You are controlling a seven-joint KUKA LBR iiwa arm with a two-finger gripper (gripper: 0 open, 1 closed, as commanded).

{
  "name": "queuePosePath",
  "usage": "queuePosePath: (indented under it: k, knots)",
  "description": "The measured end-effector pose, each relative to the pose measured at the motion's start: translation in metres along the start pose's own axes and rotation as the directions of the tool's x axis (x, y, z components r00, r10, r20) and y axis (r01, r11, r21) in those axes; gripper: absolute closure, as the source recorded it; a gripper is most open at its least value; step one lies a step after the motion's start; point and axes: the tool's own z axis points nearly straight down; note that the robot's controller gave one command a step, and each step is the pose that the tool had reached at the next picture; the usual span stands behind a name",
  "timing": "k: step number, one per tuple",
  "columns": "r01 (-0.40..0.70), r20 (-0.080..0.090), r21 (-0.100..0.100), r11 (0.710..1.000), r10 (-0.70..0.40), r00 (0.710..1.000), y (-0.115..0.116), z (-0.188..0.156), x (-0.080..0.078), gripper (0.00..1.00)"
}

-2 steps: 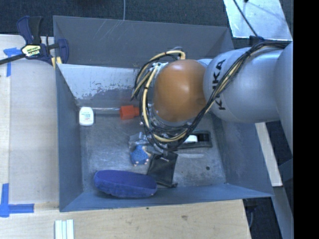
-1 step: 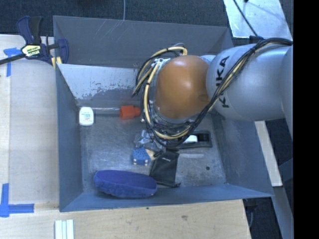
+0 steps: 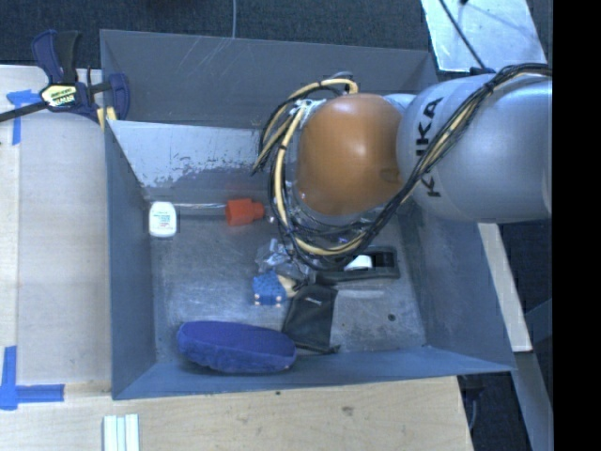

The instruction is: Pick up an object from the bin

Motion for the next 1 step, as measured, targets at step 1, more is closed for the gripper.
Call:
queuePosePath:
  k: [1]
  knots:
    - [-0.003,0.002,0.005,1.000,0.003,1.000,-0.0027,-0.0839,-0.0017,1.00]
